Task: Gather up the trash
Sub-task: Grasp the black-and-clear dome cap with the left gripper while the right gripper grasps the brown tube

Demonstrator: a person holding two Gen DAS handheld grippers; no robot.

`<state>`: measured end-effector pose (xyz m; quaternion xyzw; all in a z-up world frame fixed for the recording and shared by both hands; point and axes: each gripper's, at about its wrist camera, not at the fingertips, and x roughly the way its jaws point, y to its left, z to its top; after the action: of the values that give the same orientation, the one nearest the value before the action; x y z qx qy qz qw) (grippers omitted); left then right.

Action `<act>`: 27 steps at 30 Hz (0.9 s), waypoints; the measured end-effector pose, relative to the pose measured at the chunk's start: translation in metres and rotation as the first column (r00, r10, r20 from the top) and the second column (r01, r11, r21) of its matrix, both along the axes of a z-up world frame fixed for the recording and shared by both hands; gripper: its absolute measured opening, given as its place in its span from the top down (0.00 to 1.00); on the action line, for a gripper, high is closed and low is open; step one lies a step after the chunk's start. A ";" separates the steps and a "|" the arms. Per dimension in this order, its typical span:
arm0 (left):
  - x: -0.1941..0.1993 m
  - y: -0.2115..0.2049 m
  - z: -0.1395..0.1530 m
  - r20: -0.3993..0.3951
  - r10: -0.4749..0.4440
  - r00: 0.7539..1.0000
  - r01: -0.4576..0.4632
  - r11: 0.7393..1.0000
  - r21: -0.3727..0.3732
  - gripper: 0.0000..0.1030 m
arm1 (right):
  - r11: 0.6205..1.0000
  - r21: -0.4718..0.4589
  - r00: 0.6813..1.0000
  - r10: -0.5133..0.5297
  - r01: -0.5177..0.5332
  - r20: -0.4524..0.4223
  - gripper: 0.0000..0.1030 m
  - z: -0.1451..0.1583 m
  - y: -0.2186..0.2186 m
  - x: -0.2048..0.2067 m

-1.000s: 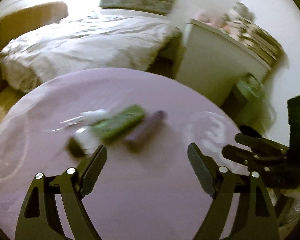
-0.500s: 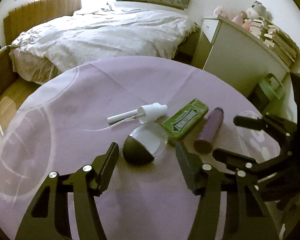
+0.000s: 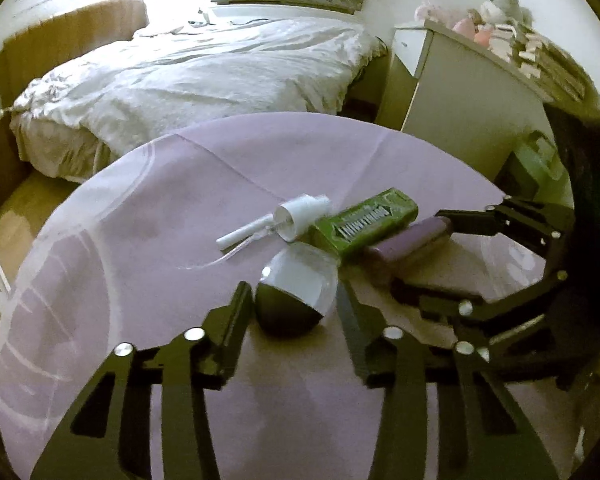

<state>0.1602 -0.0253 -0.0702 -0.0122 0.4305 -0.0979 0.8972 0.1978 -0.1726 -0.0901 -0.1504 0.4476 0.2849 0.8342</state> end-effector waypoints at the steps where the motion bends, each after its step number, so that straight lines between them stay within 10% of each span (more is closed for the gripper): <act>1: 0.000 0.000 0.000 0.000 -0.006 1.000 0.006 1.000 0.004 0.59 | 1.000 -0.003 1.000 -0.003 0.003 0.001 0.42 0.001 0.001 -0.001; 16: -0.001 0.009 0.000 0.001 -0.017 1.000 0.017 1.000 -0.011 0.60 | 0.990 -0.043 0.991 0.135 -0.134 0.002 0.32 0.007 0.019 -0.005; 27: -0.019 0.050 0.004 -0.005 0.105 0.994 -0.106 0.993 -0.050 0.60 | 0.962 -0.011 0.961 0.271 -0.272 -0.052 0.44 0.009 0.049 -0.023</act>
<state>0.1415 0.0244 -0.0663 -0.0574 0.4276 -0.0611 0.9001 0.1748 -0.1240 -0.0811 -0.2108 0.4459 0.3961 0.7745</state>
